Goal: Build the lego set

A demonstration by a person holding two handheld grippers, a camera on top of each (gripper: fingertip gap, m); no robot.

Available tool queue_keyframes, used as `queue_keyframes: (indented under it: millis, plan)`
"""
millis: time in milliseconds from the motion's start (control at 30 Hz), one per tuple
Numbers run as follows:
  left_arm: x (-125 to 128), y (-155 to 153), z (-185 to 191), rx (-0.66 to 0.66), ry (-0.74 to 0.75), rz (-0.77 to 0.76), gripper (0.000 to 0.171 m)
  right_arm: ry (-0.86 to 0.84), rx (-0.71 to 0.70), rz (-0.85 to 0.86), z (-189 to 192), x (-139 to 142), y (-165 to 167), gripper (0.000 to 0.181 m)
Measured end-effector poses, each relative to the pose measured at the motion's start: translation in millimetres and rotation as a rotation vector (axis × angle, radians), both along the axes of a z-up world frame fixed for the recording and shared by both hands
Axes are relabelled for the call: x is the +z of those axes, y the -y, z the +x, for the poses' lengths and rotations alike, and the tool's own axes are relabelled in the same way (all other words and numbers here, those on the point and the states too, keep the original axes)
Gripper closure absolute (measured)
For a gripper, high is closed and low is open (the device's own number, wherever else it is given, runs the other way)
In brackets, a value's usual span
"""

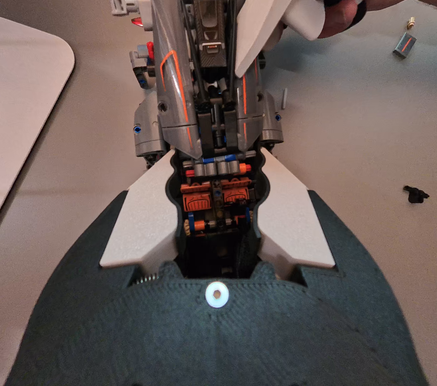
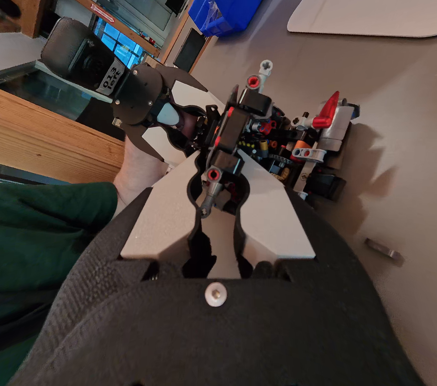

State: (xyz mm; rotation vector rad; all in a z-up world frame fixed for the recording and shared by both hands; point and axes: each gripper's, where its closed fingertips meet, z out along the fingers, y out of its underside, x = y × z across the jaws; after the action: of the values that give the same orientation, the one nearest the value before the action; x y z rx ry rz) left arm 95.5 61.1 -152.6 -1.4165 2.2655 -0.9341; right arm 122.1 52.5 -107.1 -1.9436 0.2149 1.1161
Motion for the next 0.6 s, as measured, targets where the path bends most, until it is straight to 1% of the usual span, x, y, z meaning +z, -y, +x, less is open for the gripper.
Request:
queue_keyframes:
  millis: [133, 233, 333, 433, 600]
  plan:
    - [3, 1, -2, -0.010, 0.018, -0.005, 0.108, -0.072, -0.012, 0.014, -2, 5, 0, 0.161]
    - [3, 1, -2, -0.010, 0.021, -0.011, 0.108, -0.064, -0.026, 0.018, -2, 4, 0, 0.161]
    - [4, 0, -1, -0.004, 0.028, -0.001, 0.109, -0.014, -0.042, 0.015, -2, 4, -1, 0.161]
    - [9, -1, 0, 0.002, 0.060, 0.007, 0.110, 0.018, -0.050, 0.027, -2, 10, 0, 0.161]
    - [14, 0, 3, -0.003, 0.099, 0.025, 0.110, -0.041, -0.066, 0.060, 1, 19, 2, 0.161]
